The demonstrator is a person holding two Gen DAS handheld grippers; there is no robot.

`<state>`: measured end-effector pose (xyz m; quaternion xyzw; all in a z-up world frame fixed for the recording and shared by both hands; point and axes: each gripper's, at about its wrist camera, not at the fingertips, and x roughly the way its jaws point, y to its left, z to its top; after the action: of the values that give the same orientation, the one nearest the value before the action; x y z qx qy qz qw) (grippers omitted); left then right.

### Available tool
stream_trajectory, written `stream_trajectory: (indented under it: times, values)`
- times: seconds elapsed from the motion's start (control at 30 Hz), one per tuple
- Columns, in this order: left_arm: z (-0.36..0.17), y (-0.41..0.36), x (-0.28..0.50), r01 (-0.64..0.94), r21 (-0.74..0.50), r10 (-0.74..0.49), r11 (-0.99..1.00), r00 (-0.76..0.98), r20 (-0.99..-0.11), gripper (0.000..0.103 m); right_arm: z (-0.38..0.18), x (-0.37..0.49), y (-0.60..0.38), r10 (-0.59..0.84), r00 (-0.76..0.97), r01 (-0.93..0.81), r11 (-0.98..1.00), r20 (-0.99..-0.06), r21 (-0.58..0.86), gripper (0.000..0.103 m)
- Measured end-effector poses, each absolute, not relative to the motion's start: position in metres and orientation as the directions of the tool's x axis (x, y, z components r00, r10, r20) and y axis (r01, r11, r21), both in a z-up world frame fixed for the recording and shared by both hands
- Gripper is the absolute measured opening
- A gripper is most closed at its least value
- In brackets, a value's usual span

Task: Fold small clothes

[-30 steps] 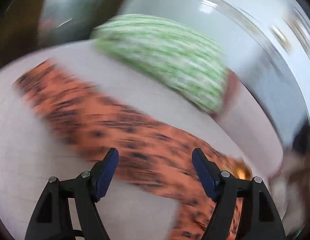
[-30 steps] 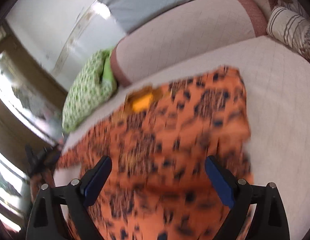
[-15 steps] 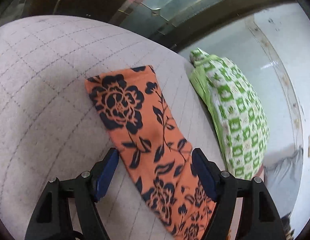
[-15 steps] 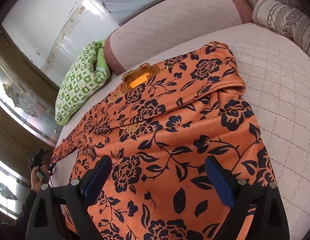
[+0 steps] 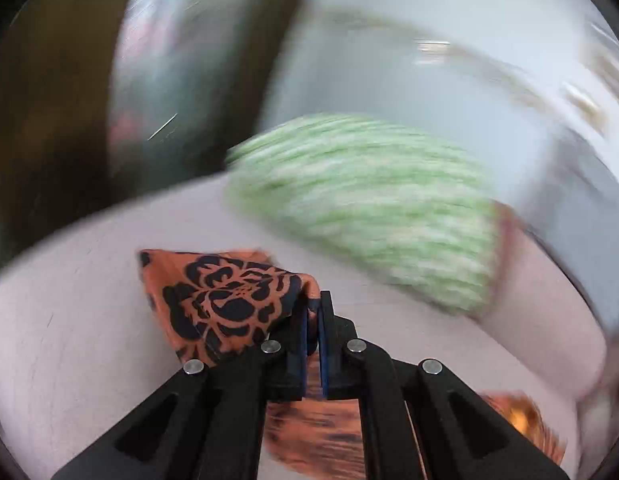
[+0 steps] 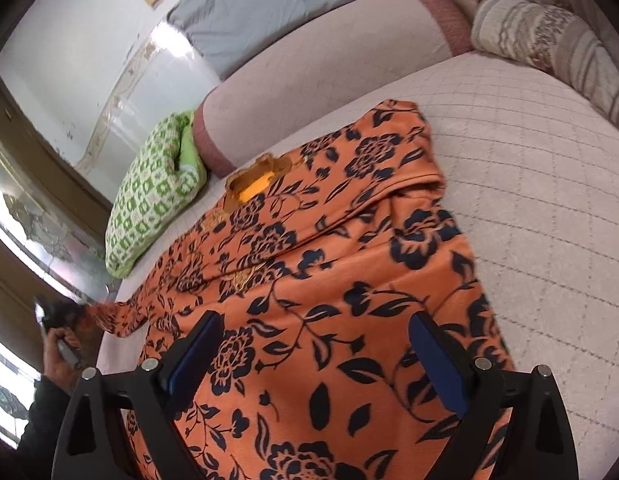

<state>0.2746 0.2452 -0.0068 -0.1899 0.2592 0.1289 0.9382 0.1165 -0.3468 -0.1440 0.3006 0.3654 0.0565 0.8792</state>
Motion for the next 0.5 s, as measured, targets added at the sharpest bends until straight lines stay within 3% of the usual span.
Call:
stream_trajectory:
  times: [0.17, 0.27, 0.43, 0.47, 0.5]
  values:
    - [0.043, 0.059, 0.267, 0.035, -0.139, -0.089, 0.990, 0.910, -0.404, 0.004, -0.152, 0.102, -0.366, 0.298, 0.762, 0.153, 0.779, -0.575, 0.608, 0.095]
    - [0.033, -0.036, 0.264, 0.193, -0.057, -0.199, 0.979, 0.889, -0.412, 0.004, -0.154, 0.094, -0.376, 0.280, 0.779, 0.163, 0.774, -0.561, 0.612, 0.095]
    - [-0.058, -0.152, 0.285, 0.342, 0.107, -0.210, 0.934, 0.765, -0.609, 0.010, -0.162, 0.086, -0.394, 0.290, 0.789, 0.184, 0.731, -0.542, 0.658, 0.095]
    - [-0.084, -0.167, 0.292, 0.379, 0.142, -0.194, 0.915, 0.718, -0.669, 0.022, -0.163, 0.086, -0.395, 0.297, 0.788, 0.182, 0.724, -0.539, 0.665, 0.095]
    - [-0.118, -0.180, 0.299, 0.444, 0.160, -0.174, 0.882, 0.621, -0.764, 0.028, -0.163, 0.086, -0.395, 0.302, 0.785, 0.182, 0.722, -0.541, 0.667, 0.095]
